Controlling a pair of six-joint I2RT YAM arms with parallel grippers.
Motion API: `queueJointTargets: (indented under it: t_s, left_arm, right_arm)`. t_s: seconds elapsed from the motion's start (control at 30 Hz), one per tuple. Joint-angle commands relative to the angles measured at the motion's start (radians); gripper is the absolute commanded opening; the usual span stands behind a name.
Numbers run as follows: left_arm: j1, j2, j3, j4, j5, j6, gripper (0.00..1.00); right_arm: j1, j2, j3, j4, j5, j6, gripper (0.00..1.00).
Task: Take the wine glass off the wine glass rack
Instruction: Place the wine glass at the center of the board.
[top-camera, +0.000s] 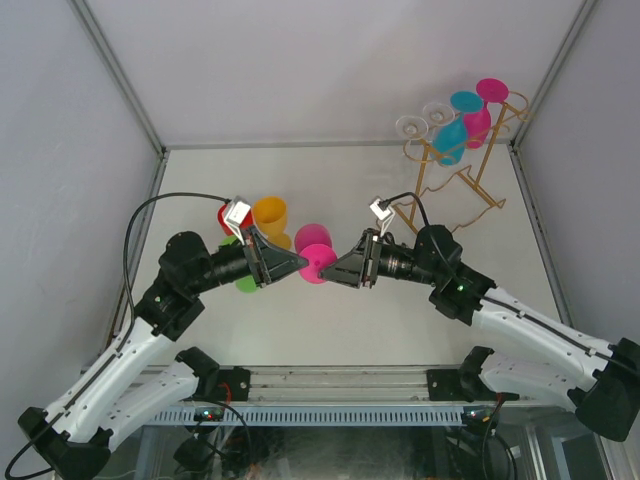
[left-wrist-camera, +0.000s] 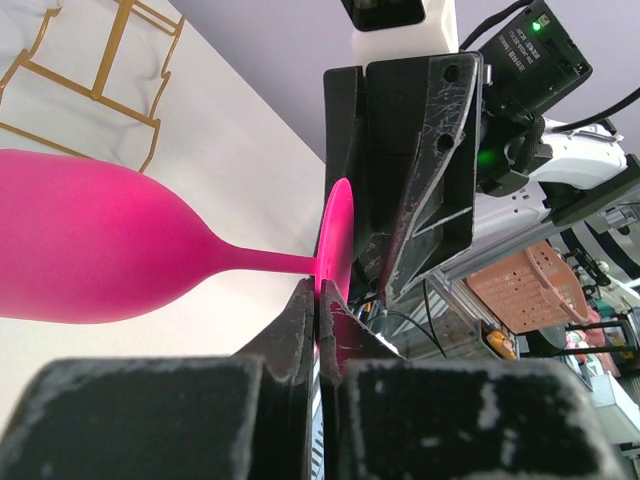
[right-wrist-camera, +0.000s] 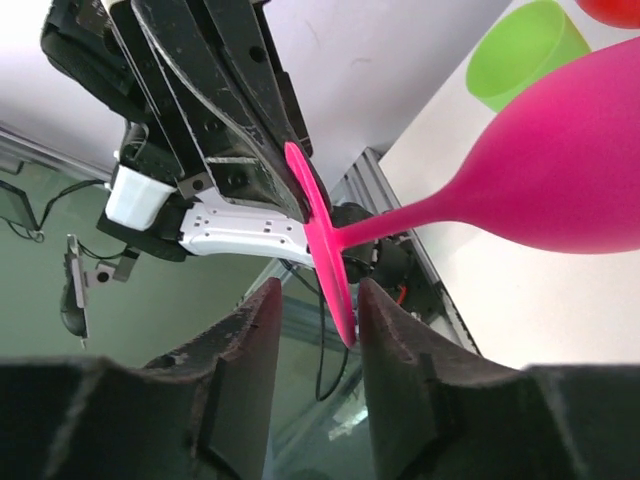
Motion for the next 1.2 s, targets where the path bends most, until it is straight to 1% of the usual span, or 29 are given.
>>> queueJointTargets:
  t_s: [0.0,0.1,0.3,0.37,0.53,0.6,0.63,0.67,0.73,0.77,0.83,0.9,0.93,1.07,1.17]
  left_arm:
    - [-0.004,-0.019,-0.002,0.032,-0.015,0.020,0.00]
    - [-0.004,-0.022,-0.004,0.027,-0.023,0.038,0.00]
    - [-0.004,-0.021,0.007,0.010,-0.044,0.051,0.00]
    - [-0.005,-0.018,0.017,-0.009,-0.045,0.063,0.00]
    - [-0.005,-0.017,0.023,-0.024,-0.051,0.068,0.01]
    - [-0.005,-0.012,0.037,-0.042,-0.052,0.070,0.13]
    - [-0.004,-0.010,0.045,-0.052,-0.053,0.073,0.24]
    - [-0.004,-0.010,0.051,-0.060,-0.056,0.075,0.39]
    - [-0.005,-0.019,0.072,-0.087,-0.080,0.085,0.54]
    - [-0.004,-0.031,0.085,-0.107,-0.095,0.095,0.63]
    - [-0.005,-0.059,0.107,-0.150,-0.151,0.115,0.82]
    - [-0.004,-0.088,0.120,-0.202,-0.222,0.137,0.97]
    - [-0.004,-0.099,0.127,-0.223,-0.259,0.148,1.00]
    - [-0.003,-0.128,0.151,-0.312,-0.388,0.172,1.00]
    - [-0.003,-0.142,0.157,-0.337,-0.470,0.172,1.00]
  right_arm:
    - [0.022,0.015,0.000,0.143,0.038,0.031,0.33]
    - [0.025,0.015,-0.007,0.150,0.032,0.016,0.20]
    - [0.038,-0.007,-0.029,0.177,0.029,-0.050,0.09]
    - [0.045,-0.020,-0.029,0.172,0.050,-0.072,0.00]
    - [0.062,-0.041,-0.040,0.181,0.084,-0.131,0.00]
    - [0.071,-0.044,-0.040,0.180,0.089,-0.166,0.00]
    - [0.075,-0.045,-0.040,0.179,0.087,-0.191,0.00]
    - [0.078,-0.045,-0.040,0.177,0.080,-0.226,0.00]
    - [0.083,-0.054,-0.040,0.164,0.084,-0.294,0.00]
    - [0.087,-0.061,-0.040,0.152,0.100,-0.331,0.00]
    - [0.108,-0.072,-0.040,0.118,0.125,-0.431,0.00]
    - [0.142,-0.086,-0.040,0.072,0.146,-0.570,0.00]
    - [0.167,-0.093,-0.040,0.047,0.185,-0.636,0.00]
    - [0.286,-0.099,-0.044,-0.047,0.325,-0.918,0.00]
    - [0.401,-0.079,-0.056,-0.108,0.462,-1.123,0.00]
